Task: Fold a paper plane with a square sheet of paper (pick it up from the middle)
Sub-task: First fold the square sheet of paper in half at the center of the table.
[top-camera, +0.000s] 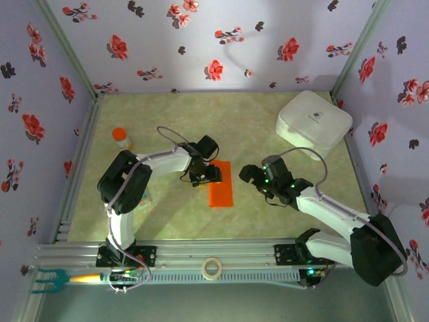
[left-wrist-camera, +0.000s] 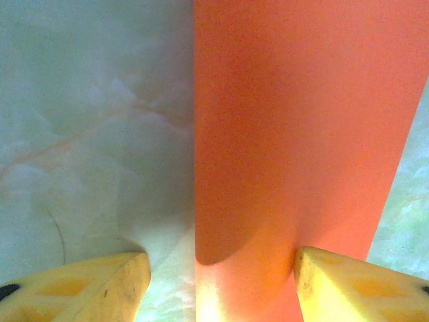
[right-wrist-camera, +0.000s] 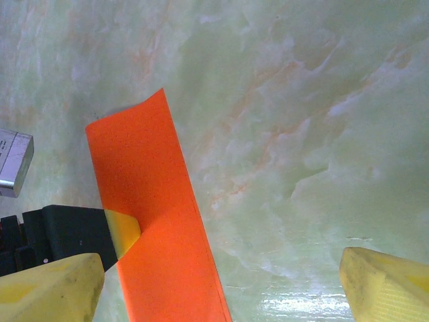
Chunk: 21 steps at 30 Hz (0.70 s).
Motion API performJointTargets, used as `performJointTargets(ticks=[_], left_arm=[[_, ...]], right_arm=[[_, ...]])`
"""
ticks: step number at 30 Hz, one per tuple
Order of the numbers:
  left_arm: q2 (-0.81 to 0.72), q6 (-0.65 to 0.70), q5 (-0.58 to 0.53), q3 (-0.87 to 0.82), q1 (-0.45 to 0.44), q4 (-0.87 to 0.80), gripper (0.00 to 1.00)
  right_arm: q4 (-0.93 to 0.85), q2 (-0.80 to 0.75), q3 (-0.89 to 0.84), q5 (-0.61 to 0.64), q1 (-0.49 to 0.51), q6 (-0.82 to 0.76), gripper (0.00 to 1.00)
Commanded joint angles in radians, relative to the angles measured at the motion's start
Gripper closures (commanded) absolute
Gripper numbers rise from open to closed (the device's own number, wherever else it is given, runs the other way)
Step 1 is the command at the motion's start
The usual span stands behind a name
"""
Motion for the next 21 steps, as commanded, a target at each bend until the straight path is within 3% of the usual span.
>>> performJointTargets(ticks=[1, 21], left_arm=[[0.102, 0.02, -0.04, -0.06, -0.01, 0.06, 0.38], [0.11, 0.017, -0.036, -0.057, -0.01, 0.063, 0.38]], right_arm=[[-0.01, -0.008, -0.009, 0.021, -0.005, 0.012, 0.09], [0.027, 0.022, -0.016, -0.006, -0.006, 0.011, 0.1]])
